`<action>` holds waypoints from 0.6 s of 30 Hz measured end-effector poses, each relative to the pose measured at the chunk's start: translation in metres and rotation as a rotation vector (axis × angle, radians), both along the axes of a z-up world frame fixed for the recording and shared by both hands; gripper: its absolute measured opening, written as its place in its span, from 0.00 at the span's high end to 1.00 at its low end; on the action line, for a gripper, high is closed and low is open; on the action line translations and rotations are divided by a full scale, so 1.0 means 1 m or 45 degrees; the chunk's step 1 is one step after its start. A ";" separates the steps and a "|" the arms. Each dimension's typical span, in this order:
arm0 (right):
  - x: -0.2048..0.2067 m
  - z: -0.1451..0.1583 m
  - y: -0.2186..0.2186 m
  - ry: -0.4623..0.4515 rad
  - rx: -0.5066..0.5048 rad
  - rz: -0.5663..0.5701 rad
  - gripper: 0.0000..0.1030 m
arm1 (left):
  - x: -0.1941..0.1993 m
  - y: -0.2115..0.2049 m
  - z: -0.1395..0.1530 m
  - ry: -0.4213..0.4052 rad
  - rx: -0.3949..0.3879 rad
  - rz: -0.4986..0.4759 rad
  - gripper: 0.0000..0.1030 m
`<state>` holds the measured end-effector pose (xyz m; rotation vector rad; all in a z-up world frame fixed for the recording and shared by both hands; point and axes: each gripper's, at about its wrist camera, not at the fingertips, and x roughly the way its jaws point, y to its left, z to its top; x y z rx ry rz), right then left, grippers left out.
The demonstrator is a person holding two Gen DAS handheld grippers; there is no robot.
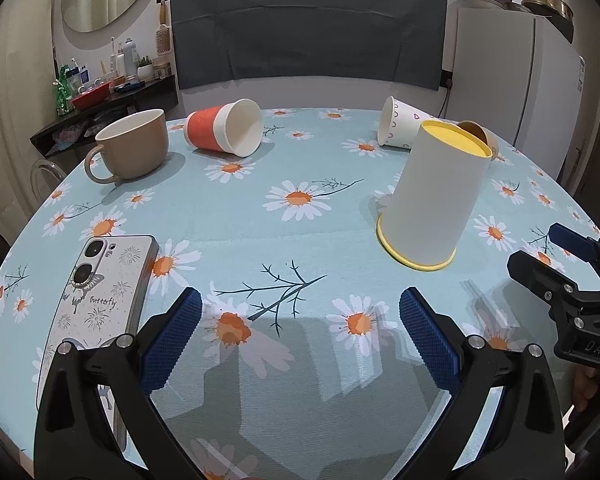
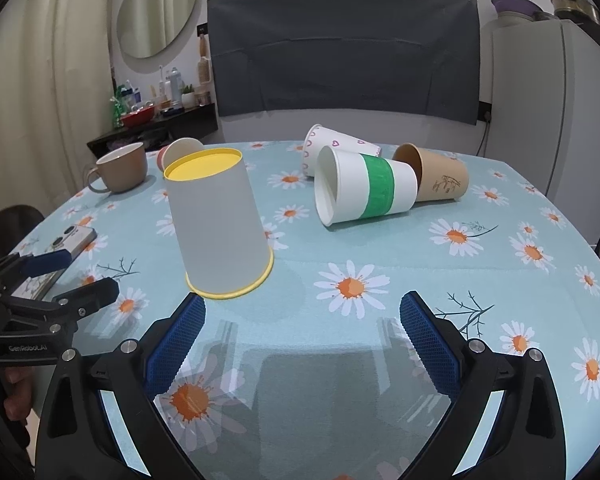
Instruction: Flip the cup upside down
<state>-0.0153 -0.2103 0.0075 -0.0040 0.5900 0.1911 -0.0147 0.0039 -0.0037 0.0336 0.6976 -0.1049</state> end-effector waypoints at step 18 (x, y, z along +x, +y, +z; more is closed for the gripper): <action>-0.001 0.000 0.000 0.001 0.007 0.006 0.09 | -0.003 -0.004 0.000 -0.020 0.026 -0.019 0.06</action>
